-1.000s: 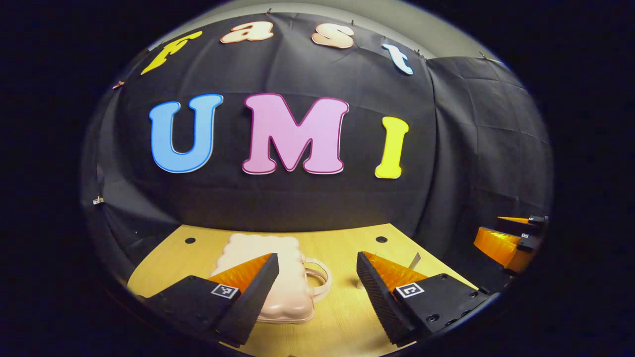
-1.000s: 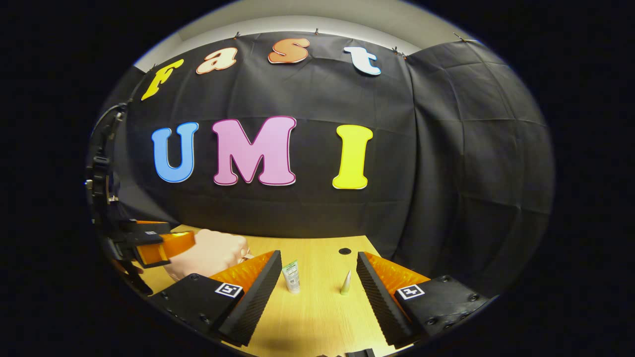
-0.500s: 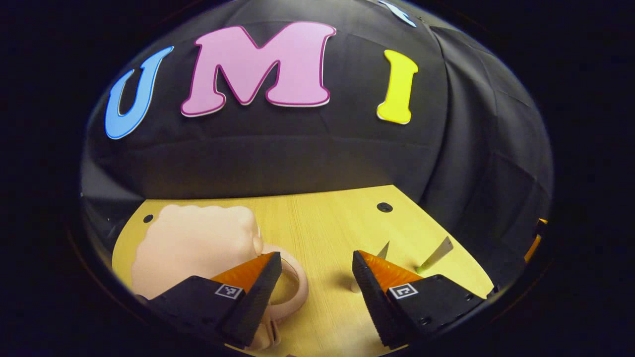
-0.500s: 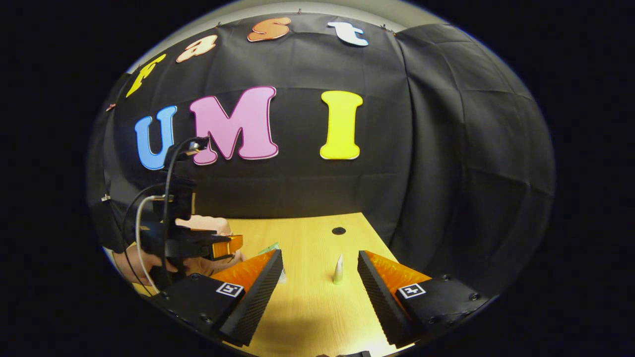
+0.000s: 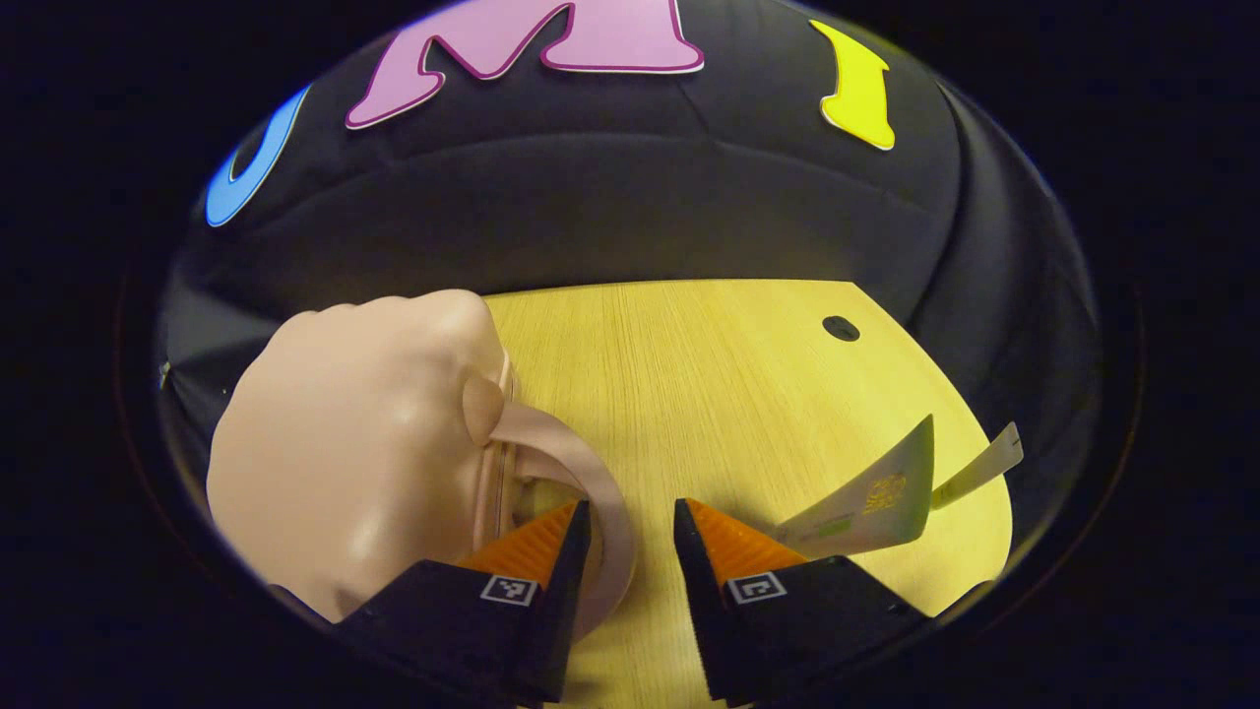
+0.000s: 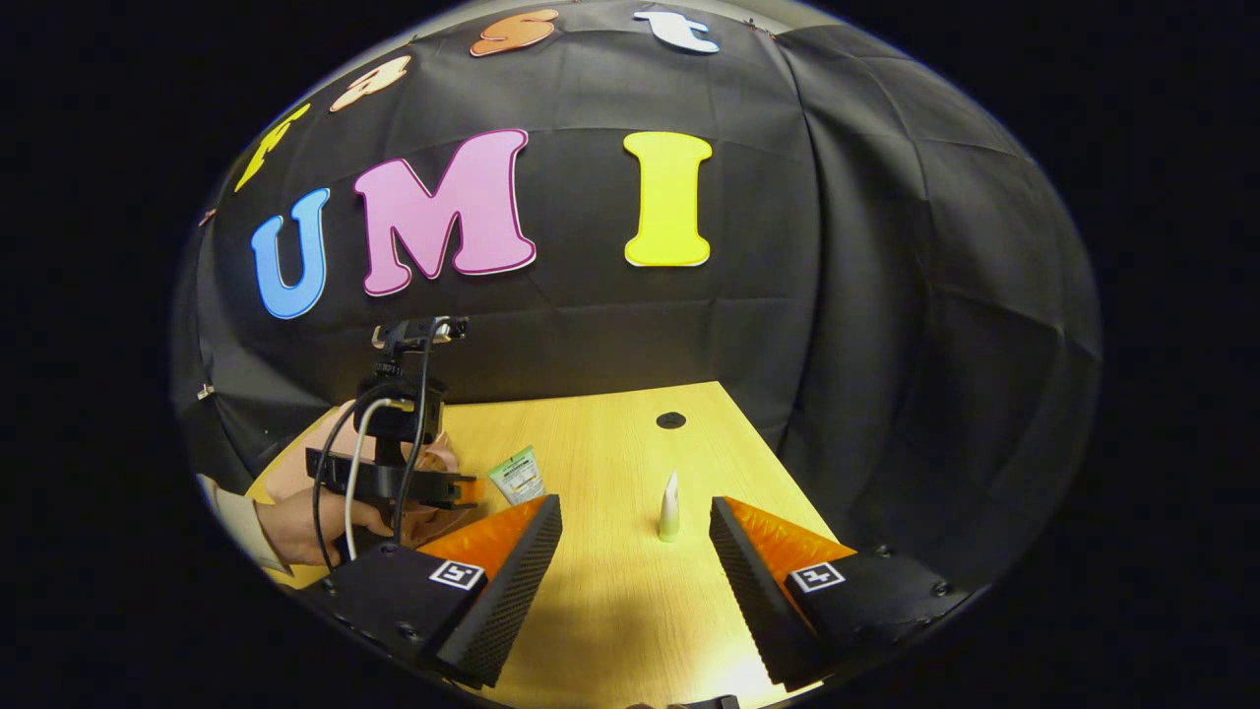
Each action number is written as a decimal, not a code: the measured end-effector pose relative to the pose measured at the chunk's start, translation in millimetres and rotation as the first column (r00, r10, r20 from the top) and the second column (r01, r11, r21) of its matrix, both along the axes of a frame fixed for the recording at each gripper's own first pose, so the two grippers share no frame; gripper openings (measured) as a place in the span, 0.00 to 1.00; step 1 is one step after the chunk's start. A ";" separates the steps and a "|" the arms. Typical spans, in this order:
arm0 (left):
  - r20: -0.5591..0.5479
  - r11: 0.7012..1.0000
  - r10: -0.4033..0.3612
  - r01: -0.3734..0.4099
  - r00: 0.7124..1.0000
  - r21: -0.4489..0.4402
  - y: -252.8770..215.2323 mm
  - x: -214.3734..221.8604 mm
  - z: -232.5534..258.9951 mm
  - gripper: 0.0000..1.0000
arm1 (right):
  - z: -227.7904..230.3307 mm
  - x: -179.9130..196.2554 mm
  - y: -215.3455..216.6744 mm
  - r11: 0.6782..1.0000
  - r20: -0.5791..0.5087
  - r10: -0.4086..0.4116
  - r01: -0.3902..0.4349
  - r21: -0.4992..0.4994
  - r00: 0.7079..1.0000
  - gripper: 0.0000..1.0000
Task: First open the suitcase, pack the skin care products into it, and then close the suitcase.
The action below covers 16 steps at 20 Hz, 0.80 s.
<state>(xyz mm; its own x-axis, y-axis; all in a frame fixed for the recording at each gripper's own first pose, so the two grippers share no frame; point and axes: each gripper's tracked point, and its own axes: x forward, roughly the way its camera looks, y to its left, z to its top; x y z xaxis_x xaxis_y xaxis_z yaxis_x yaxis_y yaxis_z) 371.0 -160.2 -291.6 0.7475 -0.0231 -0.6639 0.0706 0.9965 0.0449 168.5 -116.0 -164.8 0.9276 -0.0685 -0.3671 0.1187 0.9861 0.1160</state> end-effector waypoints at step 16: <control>0.226 0.980 0.098 -0.055 0.969 -0.189 148.0 -18.8 236.8 0.12 | 9.2 25.7 37.9 0.990 0.014 0.139 -0.139 0.004 0.990 0.95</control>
<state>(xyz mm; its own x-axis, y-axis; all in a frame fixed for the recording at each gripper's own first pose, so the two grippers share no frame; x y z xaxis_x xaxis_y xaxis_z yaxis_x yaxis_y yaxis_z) 352.2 -12.3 -54.9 0.8851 -0.0629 -0.4612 0.0027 0.9915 -0.1299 194.2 -78.1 -155.6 0.9330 0.0636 -0.3542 -0.0214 0.9923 0.1218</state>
